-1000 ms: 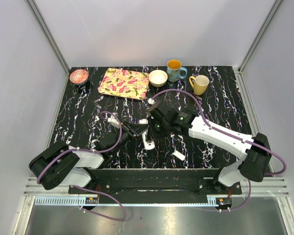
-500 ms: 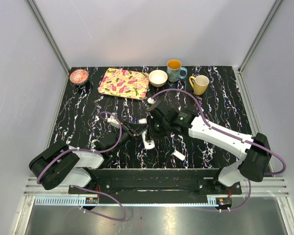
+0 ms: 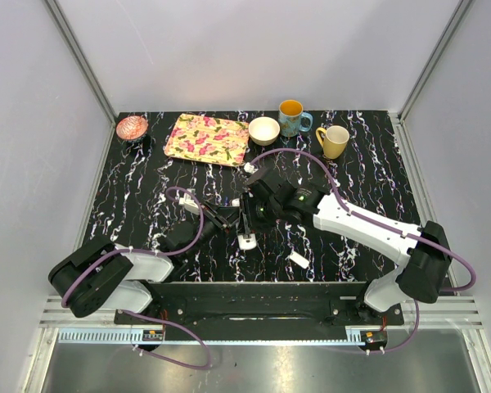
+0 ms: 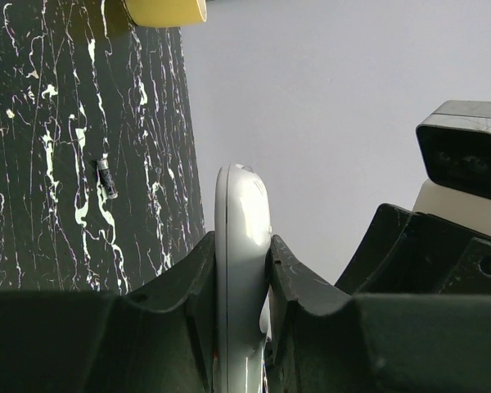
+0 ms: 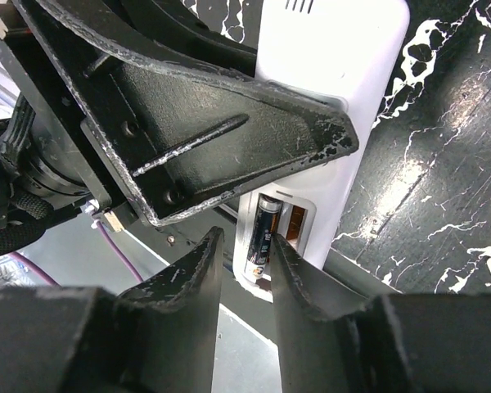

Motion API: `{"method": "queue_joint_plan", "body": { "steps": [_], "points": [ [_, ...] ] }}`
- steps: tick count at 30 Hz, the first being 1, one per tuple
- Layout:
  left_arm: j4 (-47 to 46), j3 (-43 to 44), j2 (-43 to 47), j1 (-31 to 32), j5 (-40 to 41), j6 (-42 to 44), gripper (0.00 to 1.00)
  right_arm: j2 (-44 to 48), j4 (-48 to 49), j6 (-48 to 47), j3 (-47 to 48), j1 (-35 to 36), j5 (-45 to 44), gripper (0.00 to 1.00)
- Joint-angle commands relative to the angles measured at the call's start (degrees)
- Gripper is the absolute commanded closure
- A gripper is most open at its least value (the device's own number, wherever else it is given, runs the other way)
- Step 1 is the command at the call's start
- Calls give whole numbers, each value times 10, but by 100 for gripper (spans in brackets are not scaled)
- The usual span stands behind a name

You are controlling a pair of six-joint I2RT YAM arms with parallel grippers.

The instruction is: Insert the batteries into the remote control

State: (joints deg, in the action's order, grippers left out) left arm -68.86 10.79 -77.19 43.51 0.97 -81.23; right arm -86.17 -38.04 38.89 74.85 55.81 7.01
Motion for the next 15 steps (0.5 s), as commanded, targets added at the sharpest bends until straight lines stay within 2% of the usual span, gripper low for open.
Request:
{"method": "queue_joint_plan", "body": {
  "steps": [1,15],
  "points": [
    [-265,15,18,22,-15,-30,100,-10,71,1,15,4,10,62],
    [-265,10,29,21,-11,-26,100,-8,-5,-9,16,4,13,57]
  ]
}}
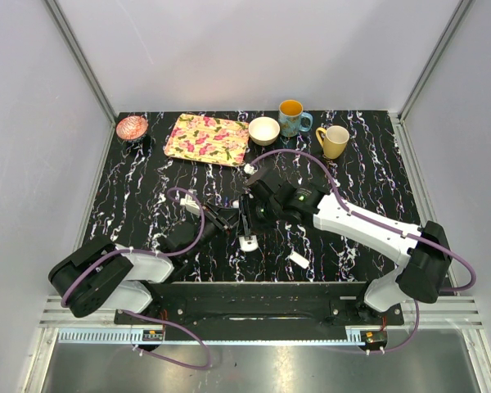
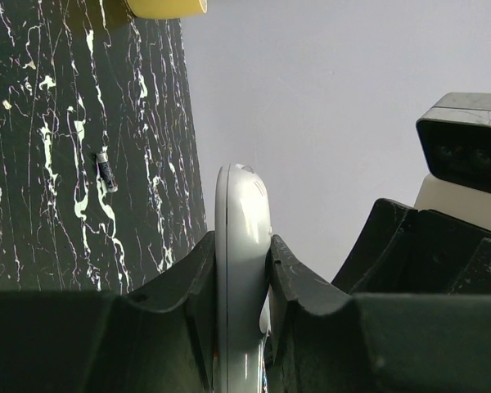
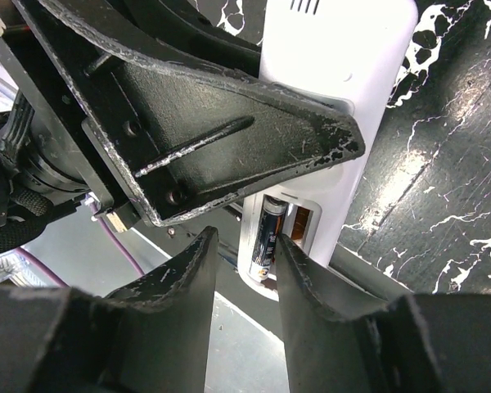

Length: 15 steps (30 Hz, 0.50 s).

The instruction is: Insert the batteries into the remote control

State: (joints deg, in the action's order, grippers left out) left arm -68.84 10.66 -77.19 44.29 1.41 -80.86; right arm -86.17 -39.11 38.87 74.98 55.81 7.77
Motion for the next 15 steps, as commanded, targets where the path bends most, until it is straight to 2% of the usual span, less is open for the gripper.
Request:
{"method": "queue_joint_plan", "body": {
  "steps": [1,15],
  "points": [
    [-265,11,30,12,-15,-30,100,-8,3,-10,16,4,8,57],
    [-265,13,38,6,4,-28,100,-20,-97,-45,50,4,-3,53]
  ]
}}
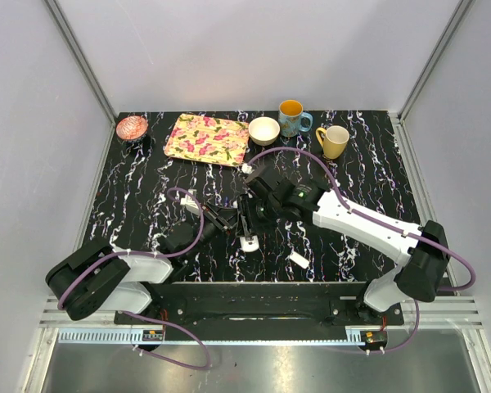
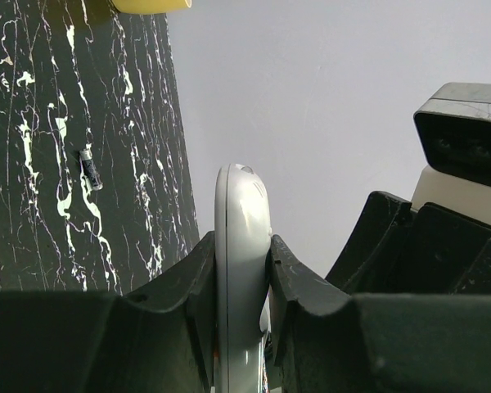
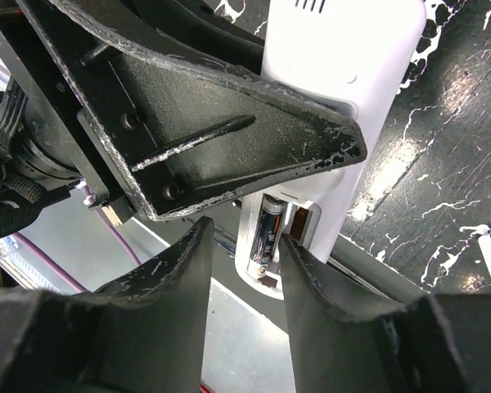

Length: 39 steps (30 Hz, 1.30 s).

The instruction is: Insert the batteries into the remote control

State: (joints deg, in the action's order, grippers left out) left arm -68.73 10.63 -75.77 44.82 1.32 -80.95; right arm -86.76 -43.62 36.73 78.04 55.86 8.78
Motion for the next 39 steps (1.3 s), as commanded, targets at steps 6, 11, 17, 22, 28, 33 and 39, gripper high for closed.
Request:
{"method": "queue_joint_plan", "body": {
  "steps": [6,11,17,22,28,33,39],
  "points": [
    [-266,15,13,-1,9,-35,100,-15,-65,-27,24,4,-34,52],
    [-266,10,5,-3,10,-38,100,-11,-74,-29,35,4,-53,50],
    [-266,6,-4,-4,9,-37,100,-9,-92,-36,55,4,-69,45],
    [-266,4,-11,-4,9,-35,100,-3,-104,-37,66,3,-81,43],
    [-266,4,-13,-7,4,-41,100,31,-118,-53,86,3,-137,42],
    [-266,4,-10,-11,-7,-43,100,145,4,-60,0,2,-141,35],
    [-266,4,-21,-13,-10,-52,100,236,176,-54,-133,3,-97,31]
  ]
}}
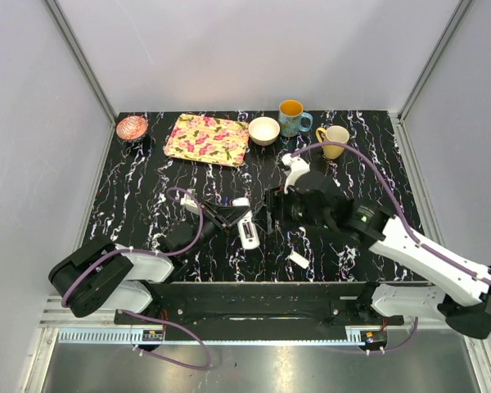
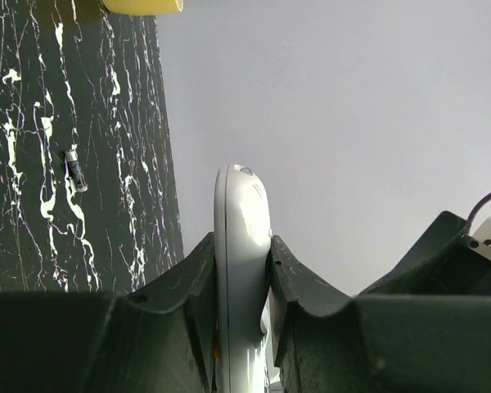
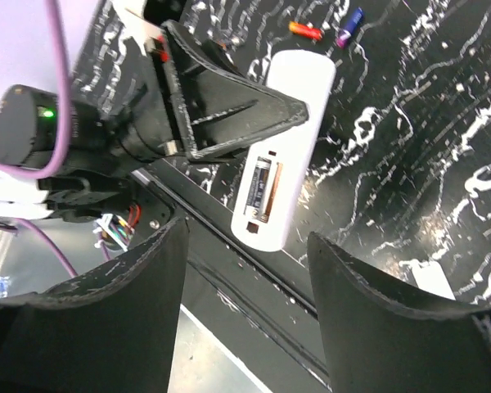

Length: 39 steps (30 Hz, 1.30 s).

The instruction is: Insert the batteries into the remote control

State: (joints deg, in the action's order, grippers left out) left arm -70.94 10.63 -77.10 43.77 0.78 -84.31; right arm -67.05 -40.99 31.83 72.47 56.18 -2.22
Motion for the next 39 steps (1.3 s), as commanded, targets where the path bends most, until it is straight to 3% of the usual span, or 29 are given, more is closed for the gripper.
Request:
{"method": "queue_joint_plan", "body": {
  "steps": [1,3,5,13,22,39],
  "points": [
    [-244,7,-10,-3,-20,-21,100,50,172,-5,-100,-1,5,30],
    [-244,11,-12,-3,-36,-28,100,91,248,-12,-172,-1,11,29],
    [-244,16,-11,-3,-45,-36,100,107,252,-21,-195,-1,10,28],
    [-245,36,-17,-12,-121,-81,100,138,258,-77,-223,-2,66,25],
    [-245,56,-17,-13,-155,-95,100,155,282,-95,-269,-2,116,27],
    [-244,68,-17,-11,-170,-98,100,149,315,-79,-293,-3,103,27]
  ]
}}
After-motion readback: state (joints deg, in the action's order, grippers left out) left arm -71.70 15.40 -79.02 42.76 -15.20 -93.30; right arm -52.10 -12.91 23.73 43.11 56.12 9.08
